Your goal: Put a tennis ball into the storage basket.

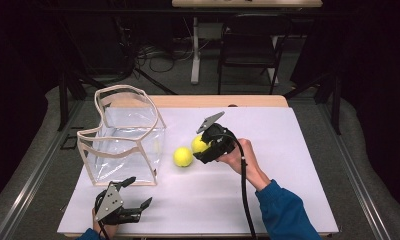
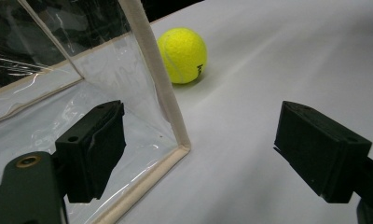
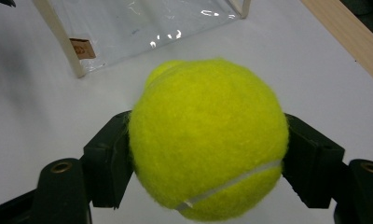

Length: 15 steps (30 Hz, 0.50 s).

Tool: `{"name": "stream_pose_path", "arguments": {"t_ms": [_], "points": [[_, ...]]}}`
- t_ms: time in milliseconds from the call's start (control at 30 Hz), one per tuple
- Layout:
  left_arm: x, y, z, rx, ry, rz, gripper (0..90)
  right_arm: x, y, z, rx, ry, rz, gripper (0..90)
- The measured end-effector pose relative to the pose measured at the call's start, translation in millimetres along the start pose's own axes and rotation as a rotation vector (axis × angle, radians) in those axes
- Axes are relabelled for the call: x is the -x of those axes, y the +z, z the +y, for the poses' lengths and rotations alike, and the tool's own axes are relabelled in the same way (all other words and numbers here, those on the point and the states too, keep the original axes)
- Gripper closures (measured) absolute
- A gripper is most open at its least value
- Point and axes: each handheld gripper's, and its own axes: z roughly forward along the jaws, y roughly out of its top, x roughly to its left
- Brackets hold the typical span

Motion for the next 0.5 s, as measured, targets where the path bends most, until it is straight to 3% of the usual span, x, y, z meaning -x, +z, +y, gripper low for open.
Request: {"name": "stream_pose_path", "arguments": {"t_ms": [500], "points": [[-0.2, -0.7, 0.0, 0.004, -0.001, 0.002, 16.0, 4.8, -0.9, 14.5, 0.012, -0.005, -0.015, 25.7]]}}
